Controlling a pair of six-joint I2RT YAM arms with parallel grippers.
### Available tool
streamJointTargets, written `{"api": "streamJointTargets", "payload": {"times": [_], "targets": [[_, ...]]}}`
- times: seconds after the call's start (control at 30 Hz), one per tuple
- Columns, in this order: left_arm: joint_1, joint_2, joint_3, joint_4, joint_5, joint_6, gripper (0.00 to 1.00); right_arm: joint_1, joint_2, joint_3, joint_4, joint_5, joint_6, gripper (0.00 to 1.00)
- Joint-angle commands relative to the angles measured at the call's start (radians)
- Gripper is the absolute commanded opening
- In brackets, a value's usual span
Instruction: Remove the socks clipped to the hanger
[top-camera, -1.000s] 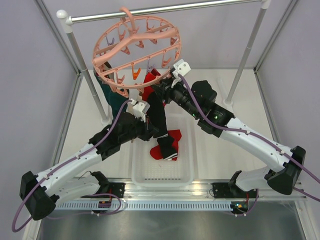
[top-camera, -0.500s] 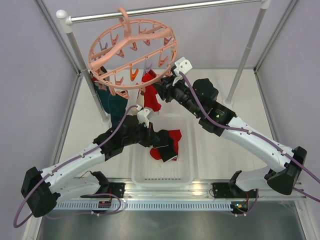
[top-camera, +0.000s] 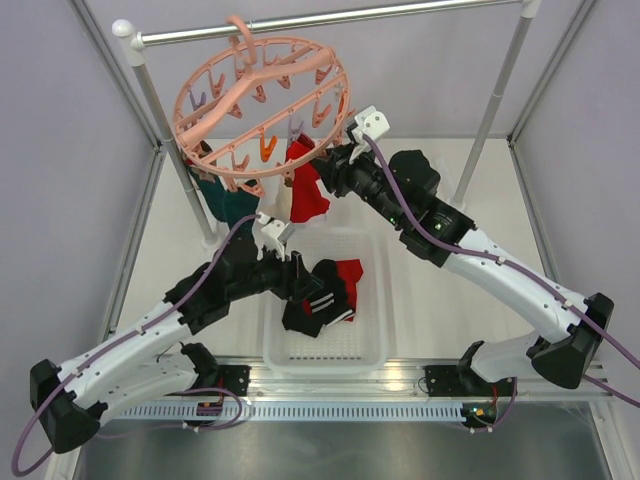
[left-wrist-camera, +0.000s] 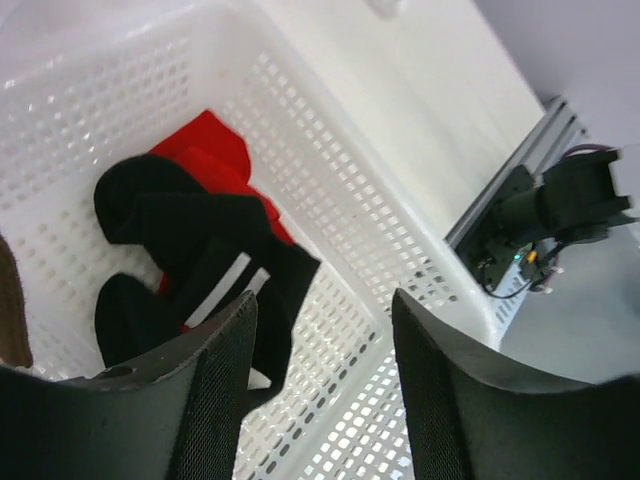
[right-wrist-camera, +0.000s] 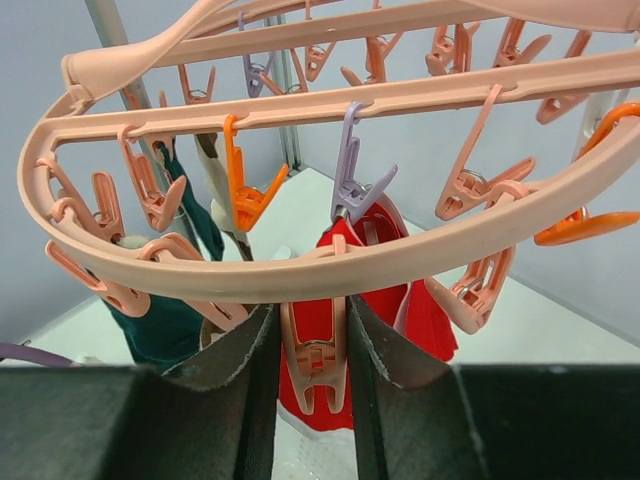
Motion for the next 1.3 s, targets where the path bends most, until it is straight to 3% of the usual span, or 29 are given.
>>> {"api": "streamJointTargets", "payload": {"times": [0.0, 0.1, 0.37, 0.63, 1.07, 1.17, 1.27], "targets": [[-0.003, -0.071, 0.062, 0.019, 0.058, 0.006, 0.61, -0.017, 0.005, 0.054, 0.031, 0.008, 0.018, 0.01], [-0.003, -0.140, 0.077, 0.019, 0.031, -0.009, 0.61, -0.034, 0.006, 0.057, 0.028, 0.002, 0.021, 0.01], [-0.003, -0.223, 0.076, -0.070, -0.319, -0.055, 0.60, -0.049, 0.000, 0.057, 0.020, -0.015, 0.032, 0.01], [-0.003, -0.098, 0.059, -0.046, -0.500, -0.111, 0.63, -0.061, 0.006, 0.057, 0.019, -0.030, 0.048, 0.01], [-0.005, 0.091, 0.054, -0.033, -0.587, -0.135, 0.62, -0.070, 0.000, 0.054, 0.011, -0.059, 0.059, 0.01], [-0.006, 0.103, 0.051, -0.023, -0.592, -0.135, 0.54, -0.072, -0.001, 0.053, 0.011, -0.063, 0.065, 0.01], [-0.016, 0.103, 0.059, -0.010, -0.591, -0.126, 0.21, -0.074, -0.001, 0.048, 0.013, -0.070, 0.068, 0.01]]}}
